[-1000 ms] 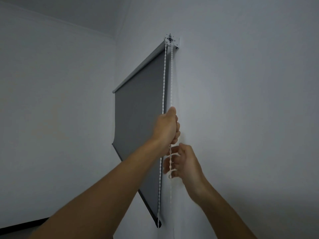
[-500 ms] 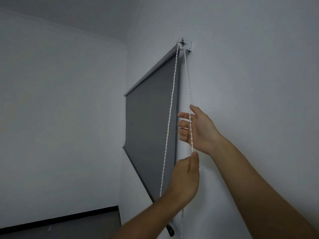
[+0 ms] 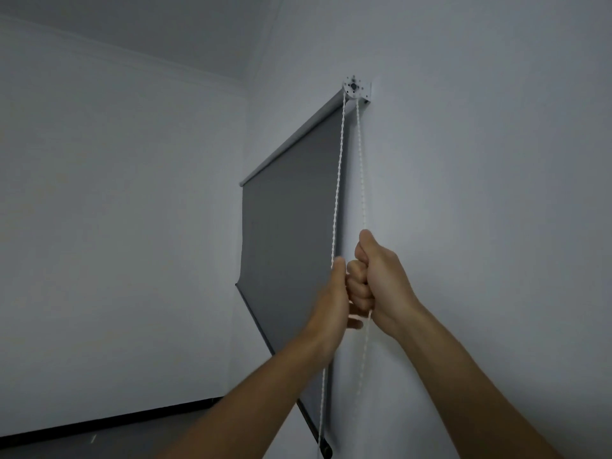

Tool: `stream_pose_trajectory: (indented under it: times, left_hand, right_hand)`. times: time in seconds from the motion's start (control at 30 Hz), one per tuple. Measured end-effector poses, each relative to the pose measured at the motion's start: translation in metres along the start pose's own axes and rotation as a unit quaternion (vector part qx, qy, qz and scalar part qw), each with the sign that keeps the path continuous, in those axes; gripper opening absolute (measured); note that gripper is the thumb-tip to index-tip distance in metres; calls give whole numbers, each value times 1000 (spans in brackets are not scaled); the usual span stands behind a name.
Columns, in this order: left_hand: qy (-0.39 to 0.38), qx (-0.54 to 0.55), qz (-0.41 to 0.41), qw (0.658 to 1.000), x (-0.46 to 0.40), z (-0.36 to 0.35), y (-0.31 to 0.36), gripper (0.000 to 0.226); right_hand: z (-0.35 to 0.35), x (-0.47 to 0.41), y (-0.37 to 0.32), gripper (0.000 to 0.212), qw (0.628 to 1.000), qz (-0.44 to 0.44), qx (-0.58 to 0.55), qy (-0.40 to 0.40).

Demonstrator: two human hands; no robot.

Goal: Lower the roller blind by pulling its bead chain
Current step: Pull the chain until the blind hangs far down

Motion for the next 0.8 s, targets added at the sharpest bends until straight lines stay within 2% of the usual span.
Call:
stream_pose_trajectory:
  times: [0.23, 0.37, 0.47, 0.53, 0.6, 0.73, 0.8]
  left_hand:
    - [-11, 1, 26, 1000, -19, -3, 36, 57]
    - [-34, 27, 29, 999, -30, -9, 57, 47]
    - [-52, 25, 69, 996, -33, -13, 62, 44]
    - [-35, 22, 75, 996, -33, -14, 63, 43]
    - [14, 1, 39, 999, -32, -13, 66, 43]
    - [100, -78, -61, 990, -29, -12, 66, 50]
    - [113, -112, -85, 984, -26, -12, 57, 52]
  right_hand:
    - [-1, 32, 20, 65, 997, 5, 76, 0]
    - [4, 46, 33, 51, 998, -16, 51, -23]
    - [8, 49, 37, 51, 998, -23, 48, -36]
    - [11, 48, 40, 53, 996, -52, 64, -46]
    - [14, 45, 40, 53, 993, -75, 83, -41]
    - [23, 27, 27, 52, 993, -41, 108, 20]
    - [23, 16, 18, 47, 995, -25, 89, 32]
Point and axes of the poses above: each hand's wrist, its own x-axis away from the middle knuckle, its own z-axis out of the back of the hand, y = z × x, the point moved 6 cm from there along -x, towards the middle knuckle, and after that the axes turned 9 degrees about z, right-handed, at the moved point
